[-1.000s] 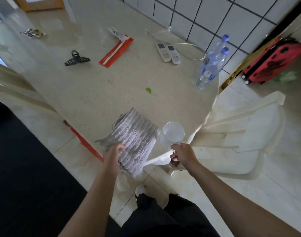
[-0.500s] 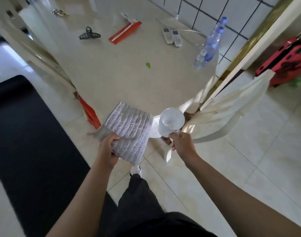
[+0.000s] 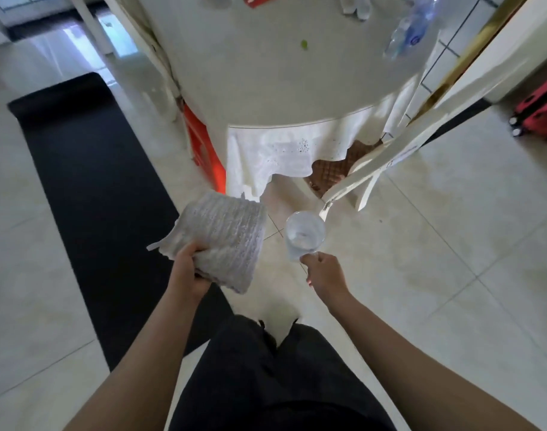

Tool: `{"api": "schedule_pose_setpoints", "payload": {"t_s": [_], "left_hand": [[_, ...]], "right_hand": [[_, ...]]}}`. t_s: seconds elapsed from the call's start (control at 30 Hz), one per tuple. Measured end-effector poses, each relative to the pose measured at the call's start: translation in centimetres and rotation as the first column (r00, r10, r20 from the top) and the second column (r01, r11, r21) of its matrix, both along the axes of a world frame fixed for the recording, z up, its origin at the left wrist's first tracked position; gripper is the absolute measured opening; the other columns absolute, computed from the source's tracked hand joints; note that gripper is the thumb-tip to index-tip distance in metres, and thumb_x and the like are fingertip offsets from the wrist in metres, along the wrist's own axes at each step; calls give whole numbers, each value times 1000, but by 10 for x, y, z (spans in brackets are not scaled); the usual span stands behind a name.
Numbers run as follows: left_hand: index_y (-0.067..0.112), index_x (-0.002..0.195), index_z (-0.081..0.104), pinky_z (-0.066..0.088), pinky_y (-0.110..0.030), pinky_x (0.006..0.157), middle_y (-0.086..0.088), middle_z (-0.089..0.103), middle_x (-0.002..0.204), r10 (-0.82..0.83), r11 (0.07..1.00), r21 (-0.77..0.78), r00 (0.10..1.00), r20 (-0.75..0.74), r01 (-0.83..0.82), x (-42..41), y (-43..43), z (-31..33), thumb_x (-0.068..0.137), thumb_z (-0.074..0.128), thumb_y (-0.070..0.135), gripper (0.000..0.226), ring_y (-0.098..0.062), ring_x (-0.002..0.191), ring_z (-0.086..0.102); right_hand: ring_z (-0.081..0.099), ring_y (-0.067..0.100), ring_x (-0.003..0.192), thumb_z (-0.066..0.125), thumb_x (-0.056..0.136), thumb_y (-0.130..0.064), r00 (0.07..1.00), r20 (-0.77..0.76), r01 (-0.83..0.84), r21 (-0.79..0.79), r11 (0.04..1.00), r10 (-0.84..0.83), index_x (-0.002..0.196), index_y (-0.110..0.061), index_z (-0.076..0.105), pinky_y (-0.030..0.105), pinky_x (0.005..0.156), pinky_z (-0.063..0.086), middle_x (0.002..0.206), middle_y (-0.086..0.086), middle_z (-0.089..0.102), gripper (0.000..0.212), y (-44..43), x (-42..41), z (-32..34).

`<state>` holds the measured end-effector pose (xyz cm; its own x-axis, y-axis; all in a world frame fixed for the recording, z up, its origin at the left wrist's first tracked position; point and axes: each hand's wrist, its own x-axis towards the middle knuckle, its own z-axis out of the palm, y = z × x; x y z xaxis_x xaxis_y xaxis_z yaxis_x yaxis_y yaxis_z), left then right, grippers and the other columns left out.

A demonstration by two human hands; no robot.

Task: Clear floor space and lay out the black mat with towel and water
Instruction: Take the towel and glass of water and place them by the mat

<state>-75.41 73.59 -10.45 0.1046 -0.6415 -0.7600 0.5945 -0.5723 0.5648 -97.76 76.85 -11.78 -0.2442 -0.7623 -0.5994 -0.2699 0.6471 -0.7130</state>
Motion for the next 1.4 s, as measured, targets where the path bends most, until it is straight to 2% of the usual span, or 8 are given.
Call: {"api": "schedule_pose_setpoints", "payload": {"t_s": [0.23, 0.4, 0.53, 0.7, 0.83, 1.03, 1.13, 1.4], "left_hand": [[13, 119, 56, 54, -47, 80, -13, 64, 118, -87, 994, 66, 995, -39, 89, 61, 73, -27, 83, 54, 3, 37, -34, 107, 62], [5, 130, 51, 55, -39, 73, -12, 66, 105, -205, 975, 85, 979, -8, 205, 126, 128, -48, 86, 50, 4, 44, -27, 93, 66], [4, 101, 56, 51, -31, 68, -7, 58, 87, -282, 956, 109, 957, 75, 273, 177, 167, -60, 92, 42, 5, 17, -19, 76, 59], [6, 102, 59, 53, -35, 71, -10, 64, 92, -320, 938, 149, 947, 16, 314, 229, 206, -85, 88, 46, 5, 18, -24, 86, 65], [10, 120, 57, 53, -45, 82, -12, 68, 107, -294, 946, 129, 955, -50, 298, 258, 225, -117, 79, 49, 2, 42, -32, 107, 64], [13, 128, 55, 48, -50, 96, -12, 62, 116, -207, 967, 137, 976, -71, 215, 273, 235, -195, 77, 49, 3, 52, -32, 113, 60], [15, 118, 58, 43, -49, 100, -10, 61, 108, -203, 966, 153, 977, -59, 209, 273, 234, -256, 76, 48, 2, 45, -31, 112, 57], [15, 116, 56, 50, -46, 90, -9, 62, 105, -275, 952, 136, 961, -23, 276, 283, 216, -443, 73, 44, -1, 47, -29, 102, 61]], "right_hand": [[36, 20, 61, 53, 84, -19, 997, -3, 76, 44, 996, -76, 66, -12, 45, 32, 61, 28, 64, 11, 39, 21, 90, 62, -23], [38, 20, 60, 51, 78, -31, 978, -42, 207, 102, 973, -203, 62, -12, 46, 33, 59, 30, 61, 10, 41, 25, 161, 136, -49], [47, 22, 58, 54, 83, -23, 951, -11, 307, 157, 939, -309, 58, -12, 46, 32, 60, 37, 54, 5, 46, 29, 212, 192, -59], [46, 21, 54, 53, 86, -19, 944, -11, 326, 186, 927, -330, 64, -7, 47, 31, 60, 35, 56, 7, 49, 26, 262, 234, -68], [45, 22, 57, 54, 86, -15, 950, -17, 309, 196, 931, -311, 67, -6, 50, 30, 56, 31, 58, 10, 49, 21, 285, 246, -92], [42, 20, 56, 55, 84, -12, 960, -56, 279, 229, 933, -273, 61, -5, 49, 30, 54, 28, 56, 12, 47, 25, 306, 253, -170], [43, 21, 52, 56, 85, -12, 959, -52, 283, 243, 928, -279, 58, -5, 47, 31, 59, 32, 53, 10, 47, 29, 310, 257, -232], [38, 17, 53, 56, 88, -16, 967, -56, 256, 245, 935, -250, 63, -8, 47, 29, 52, 25, 58, 11, 43, 27, 327, 267, -413]]}}
